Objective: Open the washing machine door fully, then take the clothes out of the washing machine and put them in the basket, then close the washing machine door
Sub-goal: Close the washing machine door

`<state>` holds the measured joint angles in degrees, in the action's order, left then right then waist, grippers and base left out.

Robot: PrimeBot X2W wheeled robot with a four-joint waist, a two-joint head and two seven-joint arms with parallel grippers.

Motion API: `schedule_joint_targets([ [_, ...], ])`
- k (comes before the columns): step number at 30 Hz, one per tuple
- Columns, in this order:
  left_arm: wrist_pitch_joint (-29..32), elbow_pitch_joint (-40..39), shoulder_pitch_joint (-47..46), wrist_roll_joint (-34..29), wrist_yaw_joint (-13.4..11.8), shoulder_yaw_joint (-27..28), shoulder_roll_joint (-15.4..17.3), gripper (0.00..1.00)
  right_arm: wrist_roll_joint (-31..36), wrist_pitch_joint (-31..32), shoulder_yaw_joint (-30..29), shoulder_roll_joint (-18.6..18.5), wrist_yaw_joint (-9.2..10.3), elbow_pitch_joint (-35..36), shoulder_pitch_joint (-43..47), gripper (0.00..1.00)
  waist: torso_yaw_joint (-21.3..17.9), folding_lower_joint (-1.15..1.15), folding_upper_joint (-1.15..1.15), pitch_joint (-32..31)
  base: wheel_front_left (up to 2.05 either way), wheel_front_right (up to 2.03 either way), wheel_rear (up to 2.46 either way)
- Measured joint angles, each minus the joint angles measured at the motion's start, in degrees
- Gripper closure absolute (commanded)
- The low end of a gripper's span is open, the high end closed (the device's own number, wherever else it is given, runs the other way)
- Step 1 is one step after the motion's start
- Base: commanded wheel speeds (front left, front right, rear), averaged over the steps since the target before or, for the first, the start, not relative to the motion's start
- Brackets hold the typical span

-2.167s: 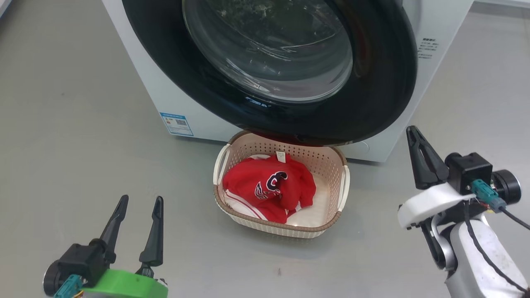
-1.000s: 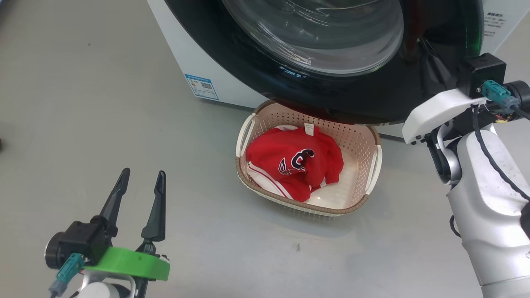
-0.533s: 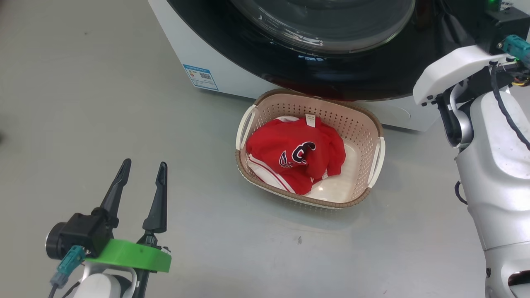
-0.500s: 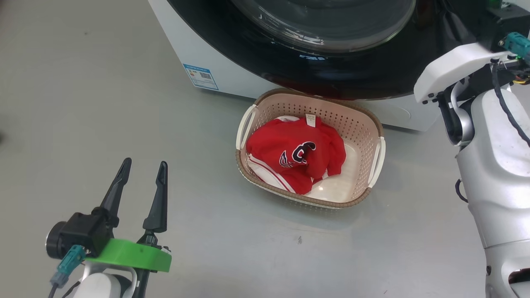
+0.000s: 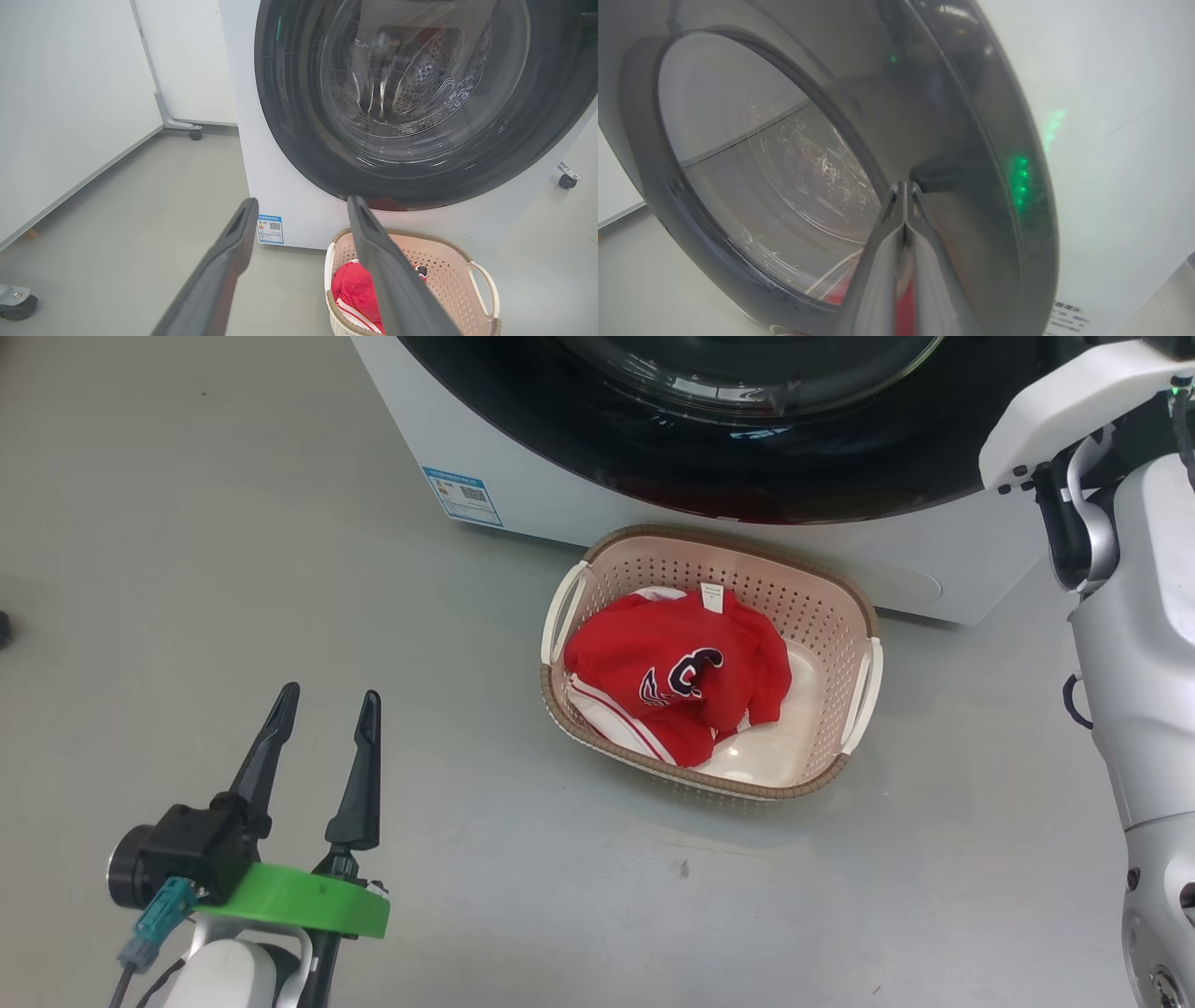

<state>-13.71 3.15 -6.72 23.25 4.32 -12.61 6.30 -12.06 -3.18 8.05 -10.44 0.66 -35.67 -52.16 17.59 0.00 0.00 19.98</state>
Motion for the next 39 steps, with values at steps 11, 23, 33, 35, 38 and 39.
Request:
schedule_joint_targets([
  [11, -0.05, 1.21, -0.69, -0.16, 0.00, 0.19, -0.29, 0.00, 0.10, -1.85, 0.79, 0.51, -0.29, -3.91, -1.47, 1.00, -0.10, 0.00, 0.00, -0.15, 0.00, 0.00, 0.00],
  [23, -0.54, 3.49, -0.95, -1.29, -0.01, 0.35, -0.19, 0.00, 0.59, -7.69, 3.47, 1.78, -3.14, -7.00, 3.16, 1.00, -0.57, 0.00, 0.00, -3.11, 0.00, 0.00, 0.00],
  [33, -0.55, 3.85, 0.34, -1.65, -0.55, 1.23, 0.52, 0.00, -1.13, -10.27, 3.47, 4.50, -3.78, -7.12, 12.58, 1.00, -2.85, 0.00, 0.00, -6.81, 0.00, 0.00, 0.00],
  [35, -0.55, 3.82, 0.58, -1.66, -0.55, 1.19, 0.68, 0.00, -1.96, -10.35, 3.12, 5.00, -3.77, -7.04, 14.69, 1.00, -3.47, 0.00, 0.00, -7.54, 0.00, 0.00, 0.00],
  [38, -0.54, 3.82, 1.14, -1.67, -0.56, 1.19, 1.00, 0.00, -2.20, -10.76, 3.05, 5.23, -3.69, -6.64, 17.27, 0.70, -4.49, 0.00, 0.00, -8.52, 0.00, 0.00, 0.00],
  [39, -0.54, 3.82, 1.29, -1.67, -0.56, 1.19, 1.07, 0.00, -2.33, -10.76, 3.04, 5.33, -3.57, -6.45, 18.04, 0.41, -4.83, 0.00, 0.00, -8.85, 0.00, 0.00, 0.00],
])
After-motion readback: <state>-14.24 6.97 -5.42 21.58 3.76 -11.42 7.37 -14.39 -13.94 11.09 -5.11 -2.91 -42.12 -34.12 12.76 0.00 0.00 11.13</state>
